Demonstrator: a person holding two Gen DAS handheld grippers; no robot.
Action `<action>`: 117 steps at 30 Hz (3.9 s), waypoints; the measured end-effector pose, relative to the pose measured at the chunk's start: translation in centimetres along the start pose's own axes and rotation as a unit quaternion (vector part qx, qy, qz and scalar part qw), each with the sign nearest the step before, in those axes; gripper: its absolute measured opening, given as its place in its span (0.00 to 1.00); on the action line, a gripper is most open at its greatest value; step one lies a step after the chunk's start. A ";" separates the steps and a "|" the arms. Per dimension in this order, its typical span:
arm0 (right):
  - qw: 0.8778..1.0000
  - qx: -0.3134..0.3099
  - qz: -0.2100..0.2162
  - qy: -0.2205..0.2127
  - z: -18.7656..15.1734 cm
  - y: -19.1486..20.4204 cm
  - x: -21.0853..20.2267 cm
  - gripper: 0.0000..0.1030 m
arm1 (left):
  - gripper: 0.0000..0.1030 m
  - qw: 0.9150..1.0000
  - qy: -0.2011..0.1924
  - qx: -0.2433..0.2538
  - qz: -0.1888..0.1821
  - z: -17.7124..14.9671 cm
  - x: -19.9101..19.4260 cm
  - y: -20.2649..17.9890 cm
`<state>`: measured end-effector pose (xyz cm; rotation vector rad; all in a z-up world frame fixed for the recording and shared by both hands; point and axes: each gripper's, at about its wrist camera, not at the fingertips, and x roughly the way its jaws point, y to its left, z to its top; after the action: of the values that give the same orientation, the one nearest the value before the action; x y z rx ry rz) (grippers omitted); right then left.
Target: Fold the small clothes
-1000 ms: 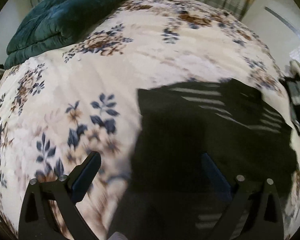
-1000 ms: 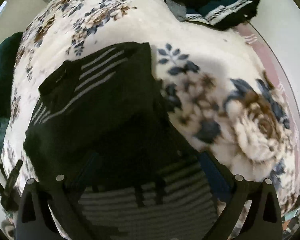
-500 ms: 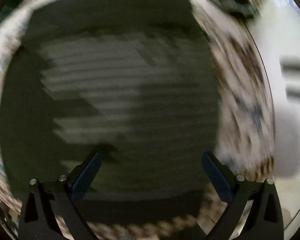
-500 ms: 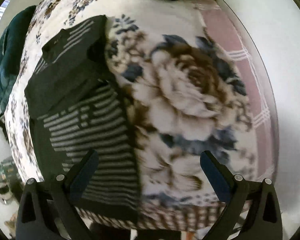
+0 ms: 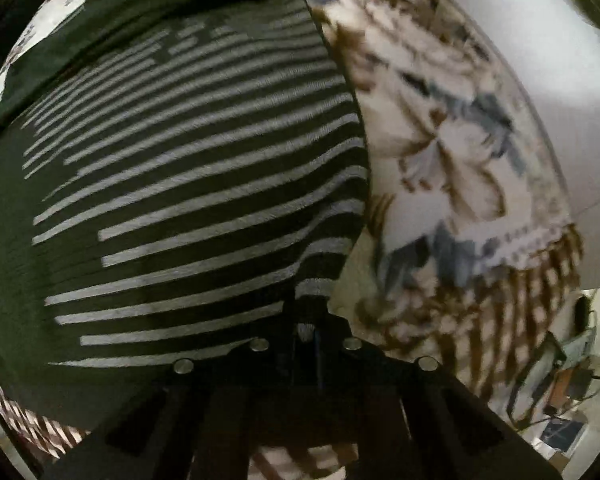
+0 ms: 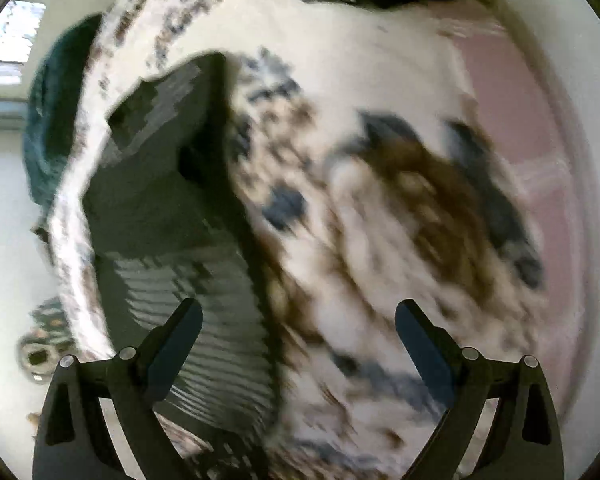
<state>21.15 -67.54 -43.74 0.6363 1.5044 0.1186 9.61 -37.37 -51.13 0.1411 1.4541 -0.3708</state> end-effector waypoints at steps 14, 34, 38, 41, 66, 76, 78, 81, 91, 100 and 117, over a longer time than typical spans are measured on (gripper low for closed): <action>0.991 0.062 0.115 0.028 17.5 4.1 12.6 0.38 | 0.04 0.994 -0.069 -0.075 -0.033 -1.4 -8.3 5.1; 0.978 -0.193 -0.079 0.023 15.2 39.4 11.1 0.05 | 0.04 0.919 -0.167 -0.337 -0.115 -10.8 -16.7 27.7; 0.967 -0.231 -0.107 0.028 13.0 48.3 17.9 0.05 | 0.04 0.894 -0.170 -0.393 -0.135 -14.0 -15.5 33.0; 0.955 -0.256 -0.148 0.038 11.0 53.6 24.3 0.05 | 0.04 0.880 -0.162 -0.421 -0.149 -15.8 -13.8 36.2; 0.973 -0.078 -0.157 0.153 -21.9 30.4 24.3 0.62 | 0.56 0.893 -0.047 -0.389 -0.221 -18.0 -5.3 43.8; 0.988 0.017 -0.019 0.150 -33.8 23.1 25.6 0.10 | 0.07 0.896 -0.059 -0.397 -0.188 -17.9 -6.3 44.3; 0.990 -0.001 -0.028 0.138 -34.5 22.7 24.7 0.09 | 0.08 0.903 -0.045 -0.388 -0.179 -17.9 -6.0 44.2; 0.985 0.010 -0.049 0.164 -34.6 21.2 24.8 0.08 | 0.11 0.913 -0.018 -0.370 -0.170 -17.4 -6.7 43.9; 0.997 0.027 0.007 0.067 -21.1 22.8 14.9 0.54 | 0.63 0.921 -0.130 -0.302 -0.208 -2.9 -14.2 46.4; 0.996 0.068 0.034 -0.050 -0.1 23.1 13.4 0.55 | 0.63 0.947 -0.149 -0.209 -0.195 23.3 -6.3 50.5; 0.992 0.099 0.083 -0.011 -0.5 25.1 21.1 0.54 | 0.05 0.931 -0.177 -0.242 -0.208 26.4 -2.4 57.1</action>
<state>30.42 -36.94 -50.89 0.9200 1.4517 0.0914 53.13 8.09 -52.93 -0.6134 1.1685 -0.3468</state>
